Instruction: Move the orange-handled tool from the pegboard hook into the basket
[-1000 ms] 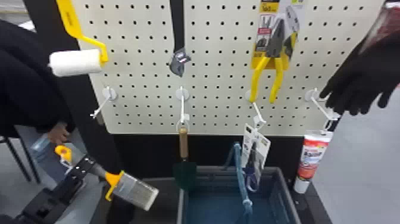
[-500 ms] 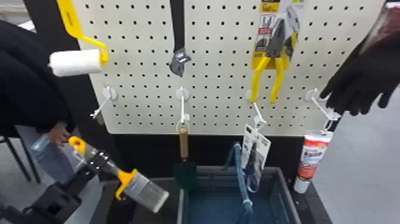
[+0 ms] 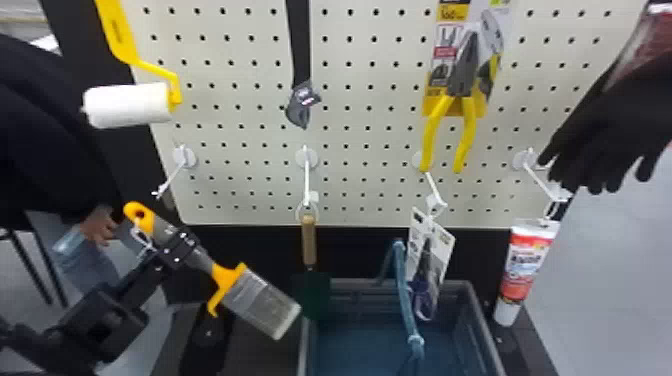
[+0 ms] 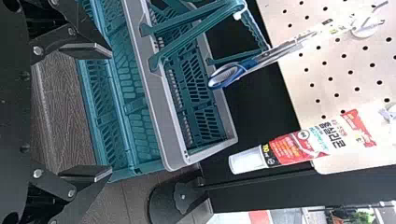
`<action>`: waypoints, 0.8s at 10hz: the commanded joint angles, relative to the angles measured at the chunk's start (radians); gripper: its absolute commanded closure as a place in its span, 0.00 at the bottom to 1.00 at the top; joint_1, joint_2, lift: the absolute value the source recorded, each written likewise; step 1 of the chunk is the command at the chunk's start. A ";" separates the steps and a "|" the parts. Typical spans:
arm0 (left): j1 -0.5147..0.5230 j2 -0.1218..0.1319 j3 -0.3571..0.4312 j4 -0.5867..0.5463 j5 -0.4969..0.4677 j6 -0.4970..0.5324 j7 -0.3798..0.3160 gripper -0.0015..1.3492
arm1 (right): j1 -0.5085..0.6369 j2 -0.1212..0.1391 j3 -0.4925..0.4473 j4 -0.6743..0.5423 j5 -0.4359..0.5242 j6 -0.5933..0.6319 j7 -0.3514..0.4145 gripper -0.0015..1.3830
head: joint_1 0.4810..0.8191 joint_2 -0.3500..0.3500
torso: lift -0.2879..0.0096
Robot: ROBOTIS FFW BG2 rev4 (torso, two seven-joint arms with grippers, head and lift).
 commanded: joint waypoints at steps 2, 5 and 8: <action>0.003 -0.001 -0.013 -0.043 0.025 0.008 0.022 0.90 | 0.001 -0.002 0.000 -0.001 0.000 0.003 0.000 0.29 | 0.20 0.50 | 0.63; -0.004 -0.004 -0.046 -0.057 0.107 0.028 0.050 0.90 | 0.001 -0.002 0.000 -0.001 0.000 0.003 0.000 0.29 | 0.20 0.50 | 0.63; -0.017 0.010 -0.060 -0.055 0.137 0.058 0.053 0.90 | 0.004 -0.002 -0.002 -0.001 -0.001 0.004 0.000 0.29 | 0.20 0.50 | 0.63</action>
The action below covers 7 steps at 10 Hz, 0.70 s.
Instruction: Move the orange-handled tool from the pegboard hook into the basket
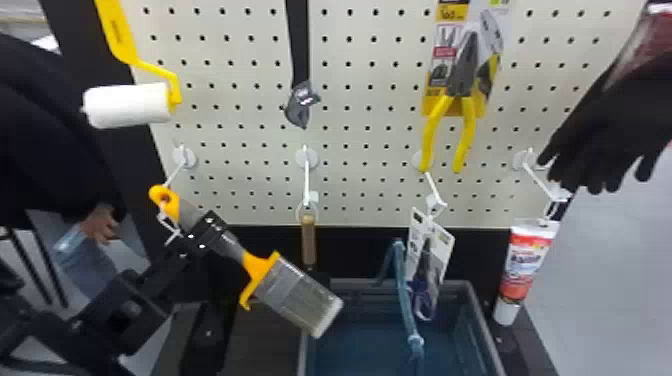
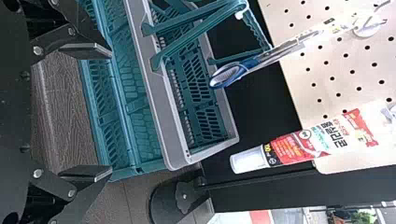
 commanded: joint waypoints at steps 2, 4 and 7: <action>-0.028 0.028 -0.002 0.016 0.005 0.030 -0.010 0.90 | 0.001 0.000 0.000 0.000 -0.001 0.000 0.000 0.29 | 0.20 0.50 | 0.63; -0.054 0.037 -0.010 0.067 0.035 0.045 -0.021 0.90 | 0.001 0.000 0.000 0.000 -0.001 0.000 0.000 0.29 | 0.20 0.50 | 0.63; -0.114 0.048 0.007 0.116 -0.005 0.109 -0.055 0.90 | 0.001 0.002 0.001 -0.002 -0.001 0.000 0.000 0.29 | 0.20 0.50 | 0.63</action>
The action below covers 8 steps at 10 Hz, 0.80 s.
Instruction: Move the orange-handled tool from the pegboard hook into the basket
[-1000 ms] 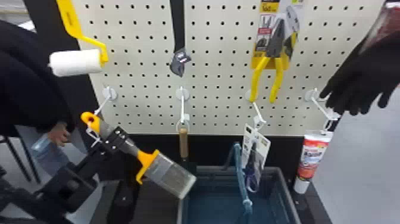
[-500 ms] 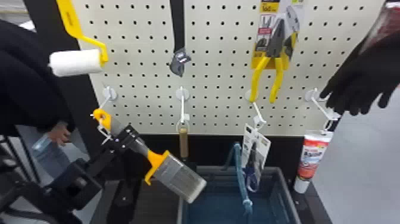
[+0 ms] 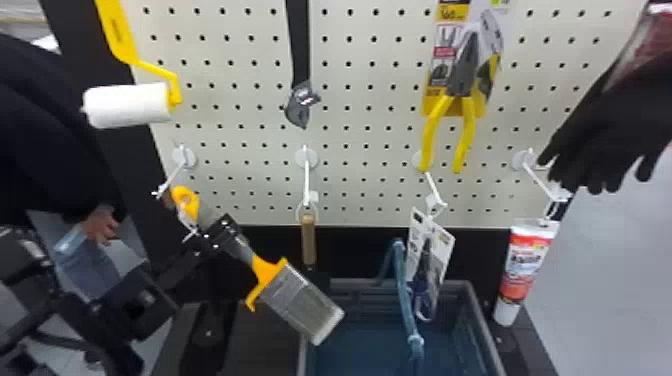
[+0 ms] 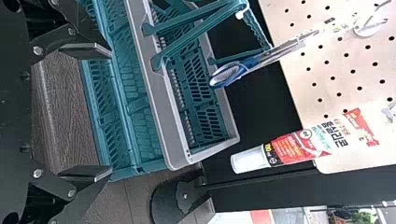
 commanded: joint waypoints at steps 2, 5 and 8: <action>-0.029 0.020 0.001 0.022 -0.020 0.018 -0.007 0.90 | 0.000 0.000 0.001 -0.001 0.000 0.003 0.000 0.29 | 0.20 0.50 | 0.63; -0.055 0.023 0.013 0.024 -0.049 0.049 -0.007 0.90 | 0.000 0.000 0.001 0.001 -0.003 0.005 0.000 0.29 | 0.20 0.50 | 0.63; -0.092 0.039 0.030 0.034 -0.068 0.072 -0.010 0.90 | 0.000 0.000 0.001 0.001 -0.005 0.006 0.000 0.29 | 0.20 0.50 | 0.63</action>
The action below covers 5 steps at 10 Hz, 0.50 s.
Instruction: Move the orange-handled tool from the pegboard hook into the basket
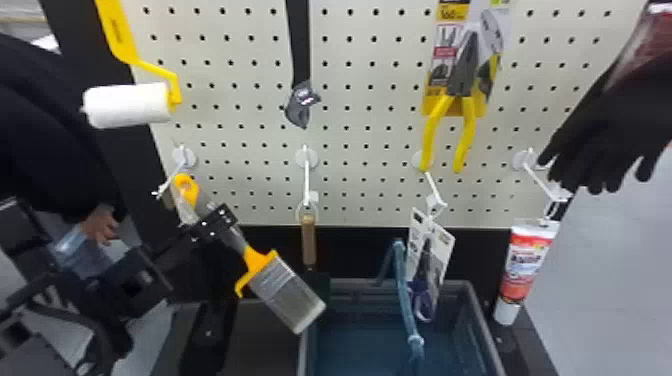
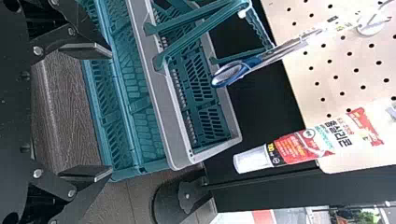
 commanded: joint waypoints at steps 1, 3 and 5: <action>-0.006 0.008 0.001 0.000 -0.001 0.001 0.000 0.90 | -0.002 0.000 0.001 0.000 -0.001 0.001 0.000 0.29 | 0.20 0.50 | 0.63; 0.016 -0.018 0.009 0.002 0.007 0.003 0.003 0.90 | -0.002 0.000 0.001 0.000 -0.002 0.001 0.000 0.29 | 0.20 0.50 | 0.63; 0.048 -0.072 0.035 0.022 0.066 0.001 0.044 0.90 | -0.002 0.000 0.001 0.000 -0.004 0.001 0.000 0.29 | 0.20 0.50 | 0.63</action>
